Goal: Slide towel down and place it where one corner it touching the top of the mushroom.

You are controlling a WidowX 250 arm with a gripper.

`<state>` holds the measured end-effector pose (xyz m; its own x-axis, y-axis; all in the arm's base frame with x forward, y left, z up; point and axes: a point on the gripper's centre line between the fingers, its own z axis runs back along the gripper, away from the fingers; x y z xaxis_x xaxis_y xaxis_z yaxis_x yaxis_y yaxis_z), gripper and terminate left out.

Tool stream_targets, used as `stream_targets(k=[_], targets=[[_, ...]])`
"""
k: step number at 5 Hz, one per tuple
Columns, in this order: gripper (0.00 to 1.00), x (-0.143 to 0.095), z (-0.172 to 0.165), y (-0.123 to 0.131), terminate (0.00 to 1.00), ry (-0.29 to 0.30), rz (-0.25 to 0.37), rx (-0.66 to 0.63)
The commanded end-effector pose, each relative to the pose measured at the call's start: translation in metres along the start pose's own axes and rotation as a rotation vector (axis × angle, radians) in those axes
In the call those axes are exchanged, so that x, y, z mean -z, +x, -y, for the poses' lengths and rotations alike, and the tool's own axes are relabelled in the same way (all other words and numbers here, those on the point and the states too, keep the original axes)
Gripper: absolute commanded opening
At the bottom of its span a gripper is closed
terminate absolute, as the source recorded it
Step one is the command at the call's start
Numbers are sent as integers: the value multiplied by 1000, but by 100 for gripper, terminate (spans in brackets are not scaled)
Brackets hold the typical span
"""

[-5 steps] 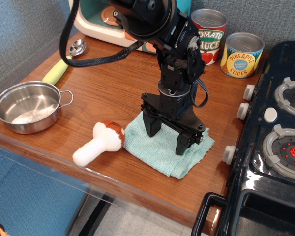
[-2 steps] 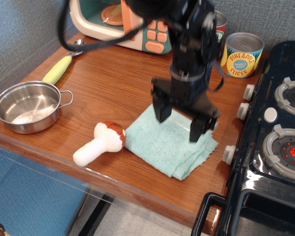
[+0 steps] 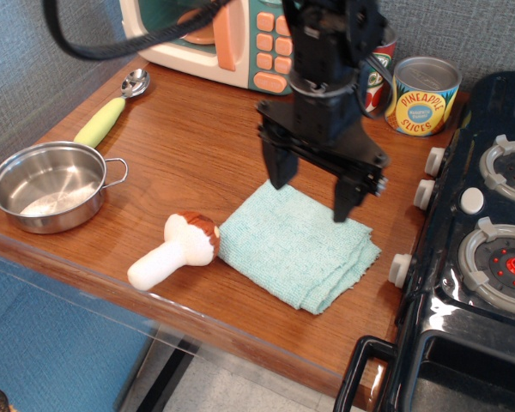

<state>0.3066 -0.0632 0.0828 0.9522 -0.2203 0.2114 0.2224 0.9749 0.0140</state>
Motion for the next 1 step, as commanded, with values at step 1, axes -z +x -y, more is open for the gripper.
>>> stream_targets(k=[1], targets=[[100,-19,-5,7,100,0,64,-2]])
